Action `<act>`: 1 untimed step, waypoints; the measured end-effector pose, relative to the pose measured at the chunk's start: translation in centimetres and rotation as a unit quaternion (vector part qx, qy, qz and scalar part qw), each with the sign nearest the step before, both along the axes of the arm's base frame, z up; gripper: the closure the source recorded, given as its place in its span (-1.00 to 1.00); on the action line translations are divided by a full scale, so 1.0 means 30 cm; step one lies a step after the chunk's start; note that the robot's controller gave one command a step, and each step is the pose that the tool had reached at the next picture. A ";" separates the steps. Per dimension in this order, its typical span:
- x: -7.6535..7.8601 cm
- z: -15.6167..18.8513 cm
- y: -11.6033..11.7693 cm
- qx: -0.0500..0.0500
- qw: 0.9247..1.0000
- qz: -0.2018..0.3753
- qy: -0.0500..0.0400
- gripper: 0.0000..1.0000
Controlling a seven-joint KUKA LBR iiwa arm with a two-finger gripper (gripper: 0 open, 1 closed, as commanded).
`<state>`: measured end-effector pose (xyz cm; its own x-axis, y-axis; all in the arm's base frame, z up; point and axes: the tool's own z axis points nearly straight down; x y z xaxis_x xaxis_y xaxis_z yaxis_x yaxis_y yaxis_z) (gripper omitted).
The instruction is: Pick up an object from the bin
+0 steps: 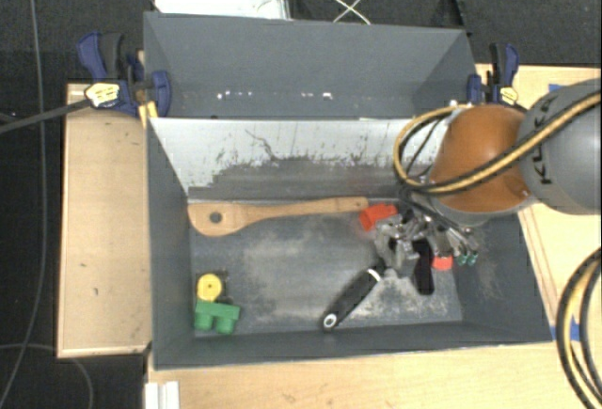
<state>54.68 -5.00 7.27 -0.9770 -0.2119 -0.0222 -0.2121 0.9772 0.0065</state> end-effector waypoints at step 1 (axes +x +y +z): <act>0.000 0.000 -0.001 -0.001 1.000 0.000 0.000 1.00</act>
Offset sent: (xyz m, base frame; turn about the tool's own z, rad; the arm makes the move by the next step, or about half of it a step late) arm 0.0268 0.0085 0.0084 -0.2803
